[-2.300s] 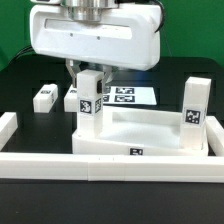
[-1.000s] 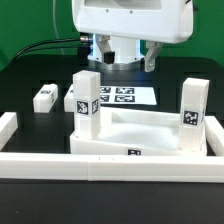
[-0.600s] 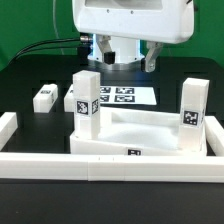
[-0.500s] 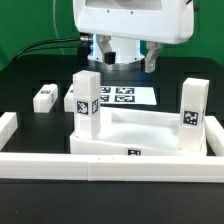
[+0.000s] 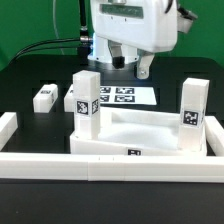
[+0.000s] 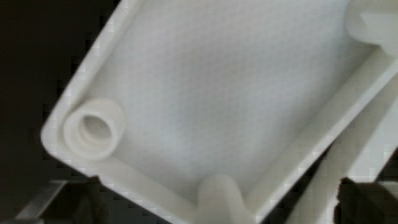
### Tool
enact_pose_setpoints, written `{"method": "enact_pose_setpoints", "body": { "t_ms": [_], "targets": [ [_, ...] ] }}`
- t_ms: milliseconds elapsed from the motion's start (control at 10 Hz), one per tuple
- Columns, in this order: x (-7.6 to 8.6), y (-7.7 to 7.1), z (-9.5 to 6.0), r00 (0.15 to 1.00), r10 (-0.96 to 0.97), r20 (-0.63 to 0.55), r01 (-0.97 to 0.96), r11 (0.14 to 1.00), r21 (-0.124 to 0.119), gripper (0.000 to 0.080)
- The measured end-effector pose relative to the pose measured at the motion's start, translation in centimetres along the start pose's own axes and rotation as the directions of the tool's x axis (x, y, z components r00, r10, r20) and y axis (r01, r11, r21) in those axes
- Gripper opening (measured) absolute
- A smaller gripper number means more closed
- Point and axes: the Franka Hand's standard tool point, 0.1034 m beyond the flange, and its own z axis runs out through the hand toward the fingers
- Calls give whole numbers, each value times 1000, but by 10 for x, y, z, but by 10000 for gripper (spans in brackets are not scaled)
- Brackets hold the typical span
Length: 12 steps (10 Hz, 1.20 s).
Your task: Assemble desk
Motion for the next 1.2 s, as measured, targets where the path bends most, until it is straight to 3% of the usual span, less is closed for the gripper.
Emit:
{"method": "enact_pose_setpoints", "body": {
  "t_ms": [100,700,800,1200],
  "targets": [
    [-6,2,4,992,127,5,-127,992,-8,649],
    [-14,0,8,886,463,37,-463,886,-12,649],
    [-16,6,14,844,536,39,-535,844,-22,649],
    [-34,32,53,846,533,-5,-532,844,-71,649]
  ]
}}
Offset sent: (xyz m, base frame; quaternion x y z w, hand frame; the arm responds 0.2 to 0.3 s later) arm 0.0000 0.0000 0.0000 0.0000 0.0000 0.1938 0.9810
